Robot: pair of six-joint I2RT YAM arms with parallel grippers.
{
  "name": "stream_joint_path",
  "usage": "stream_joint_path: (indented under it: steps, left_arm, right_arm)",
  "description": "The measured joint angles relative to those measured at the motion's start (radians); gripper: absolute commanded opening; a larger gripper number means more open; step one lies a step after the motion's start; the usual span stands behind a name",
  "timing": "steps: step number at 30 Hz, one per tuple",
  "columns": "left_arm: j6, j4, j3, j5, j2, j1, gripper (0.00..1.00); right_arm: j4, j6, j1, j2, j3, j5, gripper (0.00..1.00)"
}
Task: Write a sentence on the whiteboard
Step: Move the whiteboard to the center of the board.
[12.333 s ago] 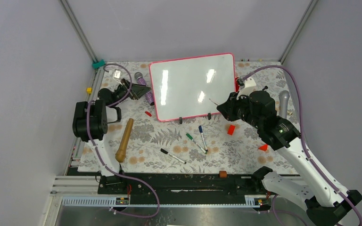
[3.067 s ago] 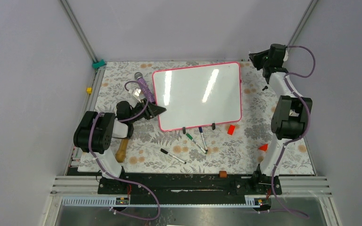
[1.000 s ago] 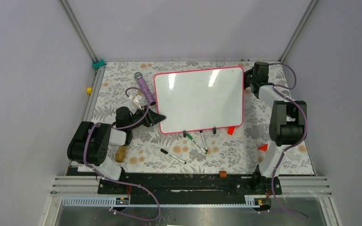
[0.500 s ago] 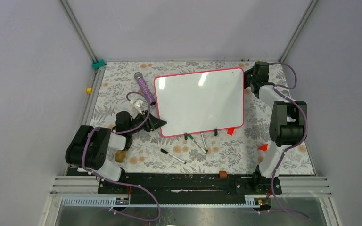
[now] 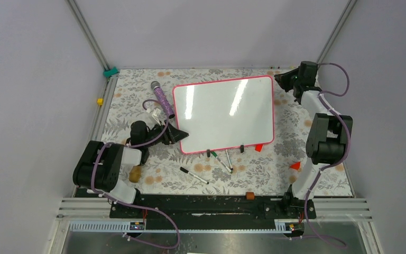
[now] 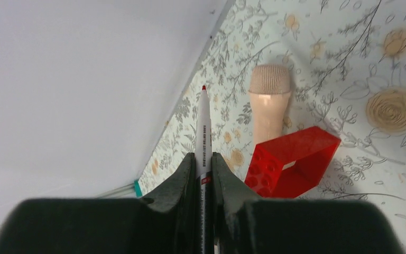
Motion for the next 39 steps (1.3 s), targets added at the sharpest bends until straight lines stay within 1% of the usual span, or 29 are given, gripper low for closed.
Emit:
stream_joint_path:
  steps: [2, 3, 4, 5, 6, 10, 15, 17, 20, 23, 26, 29, 32, 35, 37, 39]
  left_arm:
    - [-0.002, 0.002, 0.014, 0.0, 0.016, 0.0, 0.66]
    - [-0.004, 0.006, 0.019, 0.001, 0.027, 0.0, 0.68]
    - [-0.006, 0.012, 0.021, 0.001, 0.037, 0.0, 0.75]
    - [-0.007, 0.023, 0.022, 0.001, 0.048, 0.0, 0.96]
    - [-0.011, 0.029, 0.022, 0.002, 0.057, 0.0, 0.98]
    - [-0.021, 0.05, 0.022, 0.002, 0.079, 0.0, 0.99]
    - [-0.02, 0.09, 0.021, 0.0, 0.084, 0.0, 0.99]
    - [-0.02, 0.15, 0.003, -0.008, 0.084, 0.0, 0.99]
    - [-0.02, 0.286, -0.061, -0.038, 0.097, 0.0, 0.99]
    - [-0.023, 0.353, -0.07, -0.032, 0.146, 0.0, 0.99]
    - [-0.049, 0.389, -0.032, 0.017, 0.21, 0.0, 0.99]
    - [-0.093, 0.414, 0.034, 0.067, 0.273, 0.0, 0.99]
    - [-0.124, 0.427, 0.068, 0.103, 0.298, 0.0, 0.99]
    - [-0.14, 0.405, 0.099, 0.183, 0.301, 0.002, 0.99]
    - [-0.15, 0.381, 0.151, 0.243, 0.314, 0.003, 0.99]
    - [-0.183, 0.407, 0.18, 0.28, 0.334, 0.005, 0.99]
  right_arm:
    - [0.001, 0.0, -0.018, 0.0, 0.013, 0.0, 0.0]
    - [0.0, -0.001, -0.026, 0.0, 0.015, 0.0, 0.0]
    - [0.0, -0.001, -0.037, 0.0, 0.016, 0.0, 0.0]
    - [-0.003, -0.001, -0.043, 0.0, 0.016, 0.0, 0.0]
    - [-0.006, -0.002, -0.051, 0.0, 0.016, 0.0, 0.0]
    - [-0.027, -0.018, -0.075, -0.024, -0.006, 0.014, 0.0]
    - [-0.092, -0.072, -0.083, -0.151, -0.069, 0.061, 0.0]
    - [-0.118, -0.103, -0.083, -0.228, -0.097, 0.086, 0.0]
    - [-0.144, -0.141, -0.083, -0.339, -0.135, 0.117, 0.0]
    - [-0.148, -0.161, -0.083, -0.461, -0.207, 0.132, 0.0]
    - [-0.158, -0.17, -0.083, -0.592, -0.314, 0.154, 0.0]
    - [-0.179, -0.183, -0.083, -0.689, -0.38, 0.175, 0.0]
    - [-0.206, -0.204, -0.083, -0.76, -0.397, 0.18, 0.0]
    - [-0.216, -0.22, -0.083, -0.824, -0.401, 0.174, 0.0]
    - [-0.217, -0.223, -0.083, -0.863, -0.414, 0.164, 0.0]
    - [-0.217, -0.222, -0.083, -0.89, -0.422, 0.15, 0.0]
